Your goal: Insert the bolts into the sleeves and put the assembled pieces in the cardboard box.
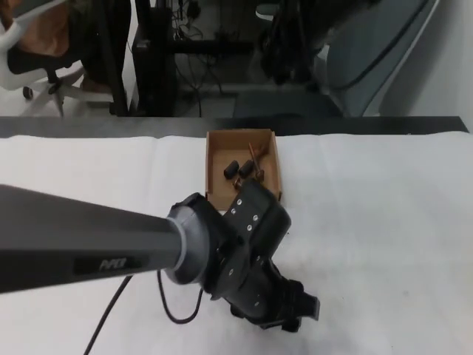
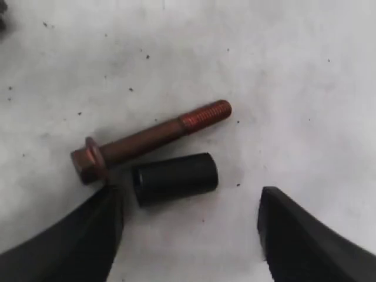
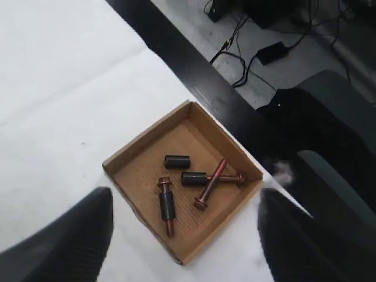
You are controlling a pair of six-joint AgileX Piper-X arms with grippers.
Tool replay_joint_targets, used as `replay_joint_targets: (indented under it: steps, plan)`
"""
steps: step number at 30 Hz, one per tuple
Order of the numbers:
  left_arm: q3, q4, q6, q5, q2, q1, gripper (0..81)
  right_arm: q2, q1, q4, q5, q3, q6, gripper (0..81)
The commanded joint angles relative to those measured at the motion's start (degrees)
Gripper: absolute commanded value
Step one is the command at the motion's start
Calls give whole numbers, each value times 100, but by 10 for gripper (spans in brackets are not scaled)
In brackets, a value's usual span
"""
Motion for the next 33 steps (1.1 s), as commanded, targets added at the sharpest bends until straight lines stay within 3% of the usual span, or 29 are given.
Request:
replay_joint_targets:
  steps: [1,4,7,10,11,12,15,19,23,29,31,33]
  plan:
    - [-169,96,31,-131,99,-10,619,-221,-21,39,-99,-71,-8,661]
    - [-220,368,31,-174,203,-10,582,-339,-21,-48,-99,-71,-8,661]
    - [-220,544,31,-122,371,-10,444,-417,-21,-87,-181,-71,-8,661]
    - [-220,650,31,47,501,-10,223,-426,-21,-26,-206,-71,-8,661]
    - [-220,761,43,93,530,-21,42,-426,-21,29,-206,-71,-8,661]
    - [-220,790,79,99,529,-20,4,-426,-21,96,-206,-71,-8,661]
    - [-220,1128,906,58,352,-21,11,-426,-21,505,-206,-48,-169,661]
    - [-220,2355,2965,-825,-14,24,11,-426,-21,810,-206,169,-310,661]
    - [-220,3414,4540,-950,-113,251,11,-426,-21,826,-206,360,-51,661]
    - [-51,3629,4810,-1035,-113,791,11,-436,-21,883,-418,422,125,661]
    - [-65,3617,4810,-967,-113,947,113,-434,-21,922,-516,422,171,661]
    - [-67,3633,4748,-825,-156,1064,293,-434,-21,1043,-516,422,115,661]
